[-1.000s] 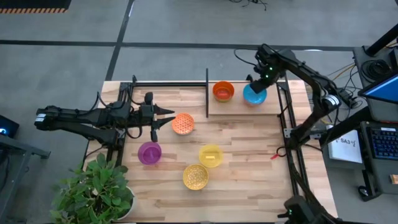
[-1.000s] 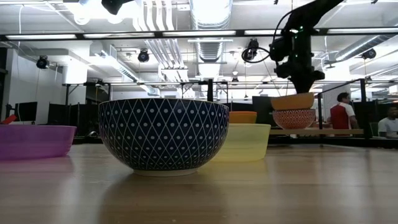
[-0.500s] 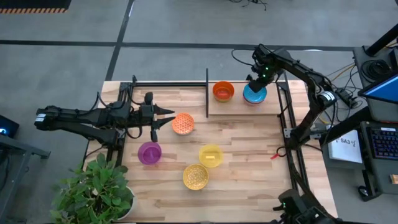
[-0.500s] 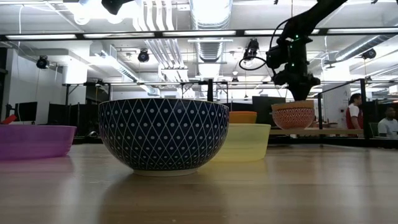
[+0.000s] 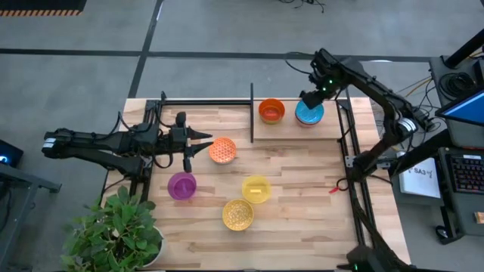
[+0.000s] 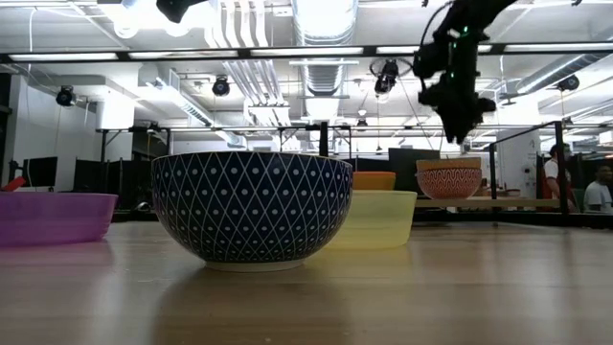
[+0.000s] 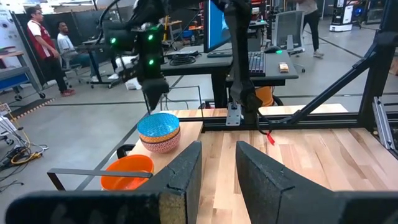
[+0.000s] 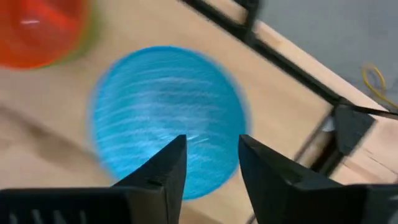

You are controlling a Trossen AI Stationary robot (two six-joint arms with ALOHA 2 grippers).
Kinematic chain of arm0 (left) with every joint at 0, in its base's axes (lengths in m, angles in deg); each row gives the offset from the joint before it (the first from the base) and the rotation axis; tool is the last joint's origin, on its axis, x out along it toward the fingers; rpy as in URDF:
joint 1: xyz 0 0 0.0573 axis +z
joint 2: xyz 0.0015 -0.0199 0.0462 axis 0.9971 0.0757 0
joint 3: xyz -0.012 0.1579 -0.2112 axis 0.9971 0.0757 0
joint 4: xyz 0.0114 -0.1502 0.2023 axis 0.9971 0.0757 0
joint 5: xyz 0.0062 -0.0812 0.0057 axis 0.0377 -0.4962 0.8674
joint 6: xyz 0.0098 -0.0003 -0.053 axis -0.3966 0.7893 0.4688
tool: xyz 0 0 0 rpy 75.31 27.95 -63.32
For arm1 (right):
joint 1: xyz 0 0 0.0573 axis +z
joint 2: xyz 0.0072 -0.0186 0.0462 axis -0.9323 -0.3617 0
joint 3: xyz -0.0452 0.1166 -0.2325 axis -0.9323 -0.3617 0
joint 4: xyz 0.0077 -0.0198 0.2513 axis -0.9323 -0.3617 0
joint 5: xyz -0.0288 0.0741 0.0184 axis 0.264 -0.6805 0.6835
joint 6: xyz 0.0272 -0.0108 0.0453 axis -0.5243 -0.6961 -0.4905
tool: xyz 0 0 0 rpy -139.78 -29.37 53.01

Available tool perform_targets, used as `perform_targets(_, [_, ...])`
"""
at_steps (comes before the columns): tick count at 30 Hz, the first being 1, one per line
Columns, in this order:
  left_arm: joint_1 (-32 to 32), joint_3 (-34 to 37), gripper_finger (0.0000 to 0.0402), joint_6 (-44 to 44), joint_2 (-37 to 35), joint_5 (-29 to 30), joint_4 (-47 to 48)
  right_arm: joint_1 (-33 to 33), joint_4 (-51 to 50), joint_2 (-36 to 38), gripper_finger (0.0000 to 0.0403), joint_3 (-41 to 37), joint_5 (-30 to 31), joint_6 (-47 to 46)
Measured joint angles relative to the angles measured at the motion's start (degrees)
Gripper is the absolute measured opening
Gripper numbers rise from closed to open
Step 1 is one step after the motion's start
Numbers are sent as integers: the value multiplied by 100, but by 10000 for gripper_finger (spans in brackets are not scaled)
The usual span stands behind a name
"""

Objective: Place and stack bowls onto a shelf
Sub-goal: Stack the blue patterned bowl on top of the dark blue patterned bowl the shelf

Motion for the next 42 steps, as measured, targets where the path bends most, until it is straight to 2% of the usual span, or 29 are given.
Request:
perform_targets(5, [1,0,82,-11,0,0,8,718,-4,534,100,-201,-25,-289])
perform_targets(12, [2,0,82,-44,11,0,6,1943,506,1030,22,-893,-18,-780])
perform_targets(16, [0,0,82,-44,11,0,6,2339,762,1075,10,-1405,-6,-1017])
perform_targets(20, [1,0,82,-46,11,0,7,2414,880,989,9,-1862,53,-1143])
perform_targets(26, [2,0,82,-46,11,0,8,2385,1122,838,9,-2328,750,-1143])
perform_targets(34, [0,0,82,-90,11,0,6,2294,1275,755,9,-2323,1527,-1167])
perform_targets(42, [0,0,82,-90,11,0,6,2235,1339,775,9,-2300,1685,-1123])
